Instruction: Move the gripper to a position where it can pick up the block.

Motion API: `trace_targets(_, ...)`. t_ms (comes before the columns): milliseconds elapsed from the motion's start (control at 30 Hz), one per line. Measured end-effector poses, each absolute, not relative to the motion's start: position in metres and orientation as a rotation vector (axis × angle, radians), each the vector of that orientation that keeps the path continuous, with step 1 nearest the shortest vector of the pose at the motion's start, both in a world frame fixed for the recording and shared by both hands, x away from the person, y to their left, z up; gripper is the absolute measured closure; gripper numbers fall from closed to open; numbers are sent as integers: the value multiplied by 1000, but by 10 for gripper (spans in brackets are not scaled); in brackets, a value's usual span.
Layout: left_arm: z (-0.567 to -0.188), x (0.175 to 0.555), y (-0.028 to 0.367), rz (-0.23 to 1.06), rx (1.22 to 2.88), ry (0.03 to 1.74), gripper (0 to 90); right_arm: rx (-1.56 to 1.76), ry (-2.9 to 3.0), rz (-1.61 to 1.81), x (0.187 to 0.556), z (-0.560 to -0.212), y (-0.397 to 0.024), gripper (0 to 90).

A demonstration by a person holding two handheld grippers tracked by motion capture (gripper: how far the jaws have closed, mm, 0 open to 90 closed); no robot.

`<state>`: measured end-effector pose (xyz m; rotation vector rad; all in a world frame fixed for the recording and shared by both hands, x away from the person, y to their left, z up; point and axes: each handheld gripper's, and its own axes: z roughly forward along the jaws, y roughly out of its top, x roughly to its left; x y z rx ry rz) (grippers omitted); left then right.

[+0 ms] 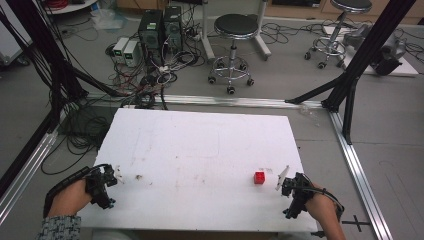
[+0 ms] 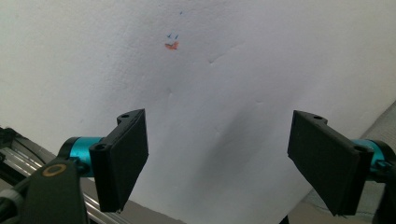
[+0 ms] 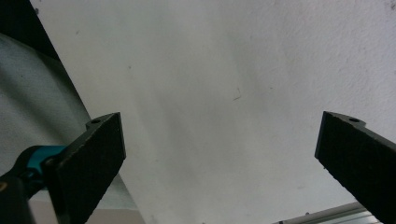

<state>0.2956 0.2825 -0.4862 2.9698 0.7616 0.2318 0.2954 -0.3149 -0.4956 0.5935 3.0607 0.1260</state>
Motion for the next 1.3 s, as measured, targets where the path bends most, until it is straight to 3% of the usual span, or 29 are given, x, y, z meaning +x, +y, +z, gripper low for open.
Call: trace_targets(1300,-482,296,278,244,2955,779,207,568,3051,135,297,-492,-318,9)
